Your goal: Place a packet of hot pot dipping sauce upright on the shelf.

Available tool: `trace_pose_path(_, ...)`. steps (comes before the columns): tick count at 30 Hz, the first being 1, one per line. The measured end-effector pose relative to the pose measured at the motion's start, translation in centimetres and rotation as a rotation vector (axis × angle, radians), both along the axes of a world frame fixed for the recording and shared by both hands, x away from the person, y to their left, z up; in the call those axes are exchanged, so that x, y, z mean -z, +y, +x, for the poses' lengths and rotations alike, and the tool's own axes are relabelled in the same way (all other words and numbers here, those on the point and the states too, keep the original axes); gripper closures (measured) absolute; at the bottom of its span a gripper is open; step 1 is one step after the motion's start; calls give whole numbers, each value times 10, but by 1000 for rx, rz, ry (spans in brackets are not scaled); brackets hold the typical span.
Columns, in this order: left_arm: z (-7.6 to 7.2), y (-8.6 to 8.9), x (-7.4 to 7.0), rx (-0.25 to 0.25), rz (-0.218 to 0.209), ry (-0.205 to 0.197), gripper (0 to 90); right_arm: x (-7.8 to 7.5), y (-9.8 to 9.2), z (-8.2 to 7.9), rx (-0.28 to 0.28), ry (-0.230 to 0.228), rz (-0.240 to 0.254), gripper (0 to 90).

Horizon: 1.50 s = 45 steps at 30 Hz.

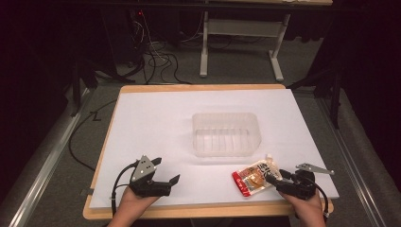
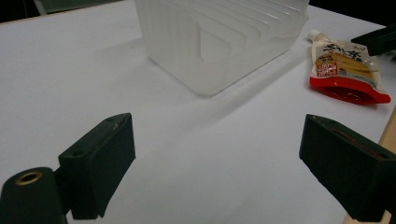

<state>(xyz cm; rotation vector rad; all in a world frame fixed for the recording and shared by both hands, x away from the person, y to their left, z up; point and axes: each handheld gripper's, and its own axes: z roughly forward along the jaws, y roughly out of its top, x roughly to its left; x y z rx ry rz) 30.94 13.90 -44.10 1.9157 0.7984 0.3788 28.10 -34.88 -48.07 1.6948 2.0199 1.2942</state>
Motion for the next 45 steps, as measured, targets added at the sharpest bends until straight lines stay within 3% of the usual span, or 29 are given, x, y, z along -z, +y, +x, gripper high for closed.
trace_pose_path(7,0,0,0,3,4,1,111,1,0,1,-8,9,42,333)
trace_pose_path(11,0,0,0,3,5,0,111,1,3,1,0,7,7,414)
trace_pose_path(14,0,0,0,3,5,-1,112,1,5,0,18,-3,-52,535)
trace_pose_path(18,0,0,0,3,6,0,112,-1,5,0,37,6,-93,658)
trace_pose_path(28,0,0,0,2,7,-1,114,-1,3,2,32,36,-96,866)
trace_pose_path(38,0,1,0,2,8,0,116,-10,-1,0,20,-6,-26,899)
trace_pose_path(45,0,1,0,1,9,-2,117,-24,-5,-6,42,-88,-5,900)
